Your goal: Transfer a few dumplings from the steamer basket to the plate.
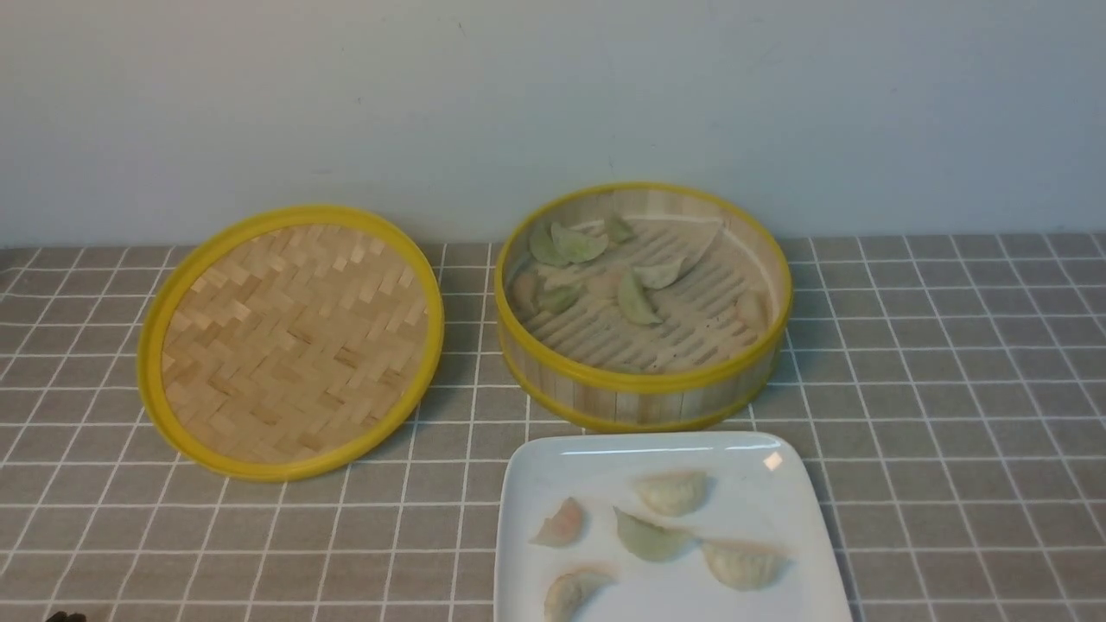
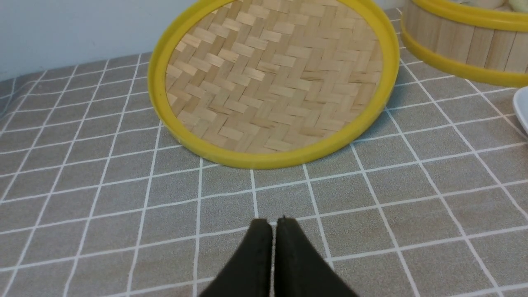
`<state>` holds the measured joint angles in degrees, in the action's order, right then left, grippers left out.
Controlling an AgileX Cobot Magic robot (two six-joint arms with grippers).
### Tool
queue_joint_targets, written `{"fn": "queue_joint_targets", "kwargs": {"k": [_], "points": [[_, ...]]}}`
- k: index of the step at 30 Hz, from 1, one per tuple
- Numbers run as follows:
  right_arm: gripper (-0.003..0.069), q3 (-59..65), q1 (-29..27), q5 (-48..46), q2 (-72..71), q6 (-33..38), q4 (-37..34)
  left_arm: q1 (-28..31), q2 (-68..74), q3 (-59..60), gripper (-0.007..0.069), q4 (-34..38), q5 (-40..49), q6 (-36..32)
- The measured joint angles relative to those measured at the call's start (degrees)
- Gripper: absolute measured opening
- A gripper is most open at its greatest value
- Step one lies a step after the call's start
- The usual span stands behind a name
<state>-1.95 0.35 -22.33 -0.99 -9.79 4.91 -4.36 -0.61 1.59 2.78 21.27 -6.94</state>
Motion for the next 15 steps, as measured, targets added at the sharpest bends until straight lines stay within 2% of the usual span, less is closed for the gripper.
{"fn": "queue_joint_targets", "kwargs": {"k": [4, 15], "points": [[-0.0014, 2.94, -4.03, -0.40, 0.00, -0.09, 0.04, 0.00, 0.00, 0.00, -0.0005, 0.00, 0.05, 0.00], [-0.0014, 2.94, -4.01, -0.23, 0.00, -0.14, -0.34, 0.00, 0.00, 0.00, -0.0005, -0.07, 0.05, 0.00]]}}
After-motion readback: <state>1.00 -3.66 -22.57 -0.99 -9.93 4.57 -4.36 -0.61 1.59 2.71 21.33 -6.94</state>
